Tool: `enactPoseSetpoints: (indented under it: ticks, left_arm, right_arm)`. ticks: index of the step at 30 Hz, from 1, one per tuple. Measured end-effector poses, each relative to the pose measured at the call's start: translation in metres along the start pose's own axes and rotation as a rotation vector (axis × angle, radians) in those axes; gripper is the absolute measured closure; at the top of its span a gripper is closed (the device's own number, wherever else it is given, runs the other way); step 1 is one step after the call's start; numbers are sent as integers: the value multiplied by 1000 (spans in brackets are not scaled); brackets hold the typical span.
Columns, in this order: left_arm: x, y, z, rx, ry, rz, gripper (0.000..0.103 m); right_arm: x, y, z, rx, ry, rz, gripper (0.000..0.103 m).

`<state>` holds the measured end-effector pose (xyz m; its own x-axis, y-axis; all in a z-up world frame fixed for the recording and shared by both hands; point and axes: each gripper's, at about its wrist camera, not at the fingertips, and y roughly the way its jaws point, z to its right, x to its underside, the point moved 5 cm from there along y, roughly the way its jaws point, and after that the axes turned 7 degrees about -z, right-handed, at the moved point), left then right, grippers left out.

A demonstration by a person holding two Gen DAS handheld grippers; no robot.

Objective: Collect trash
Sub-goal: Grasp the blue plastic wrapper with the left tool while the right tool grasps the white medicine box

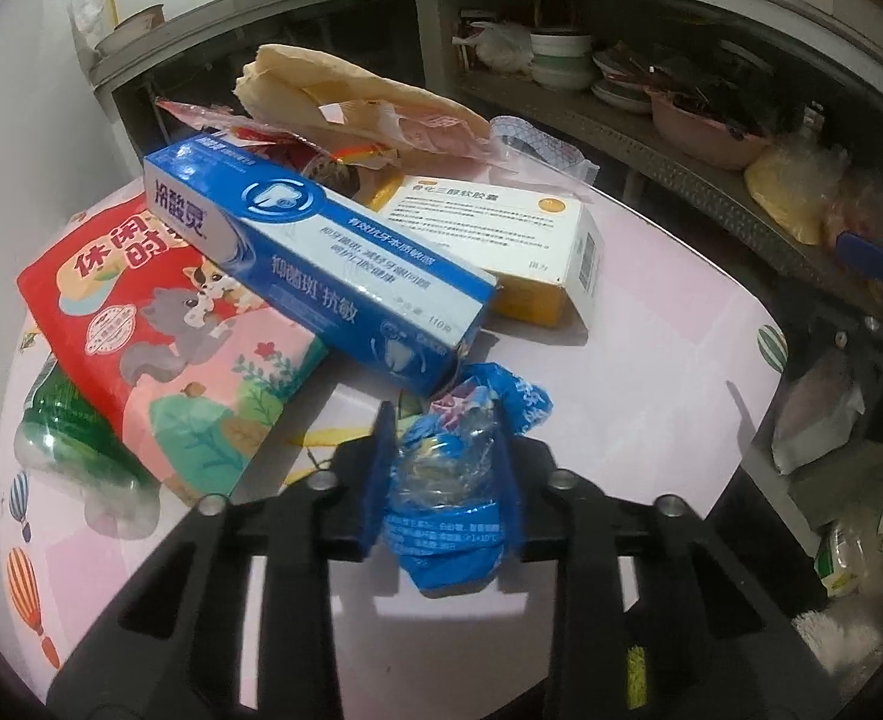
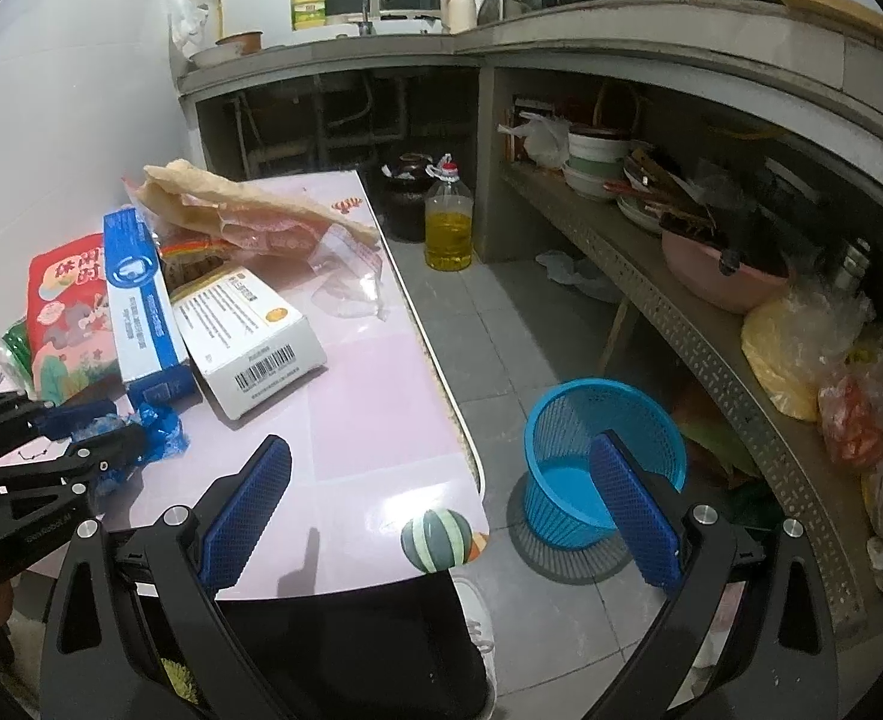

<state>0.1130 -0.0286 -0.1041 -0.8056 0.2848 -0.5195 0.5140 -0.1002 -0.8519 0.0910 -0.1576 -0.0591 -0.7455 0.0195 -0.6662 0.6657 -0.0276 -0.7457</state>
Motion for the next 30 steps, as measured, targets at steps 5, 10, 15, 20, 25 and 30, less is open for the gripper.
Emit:
enactPoseSetpoints:
  ticks: [5,10,15,20,25,30]
  left_arm:
    - [12,-9,-4,22,-20,3,80]
    - [24,-16,-7,52,-40,9,81]
    - [30,-19,-12,85,-58,6,81]
    - [31,-20,-18,119,-86,-6,82]
    - [33,-21,-20,130,-105,-14,82]
    - [33,-21,-20,129,-110,-16,82]
  right_arm:
    - [-28,-5,-8,-107,-70,40,6]
    - [-59,15,-44,-270,-277,35,6]
    - [-63,41,-87,-400,-538,-32,6]
    - [-62,65,-106,-425,-709,-101,6]
    - [-55,84,-112,-421,-764,-167,22]
    - [-51,79,-99,-426,-720,-200,34]
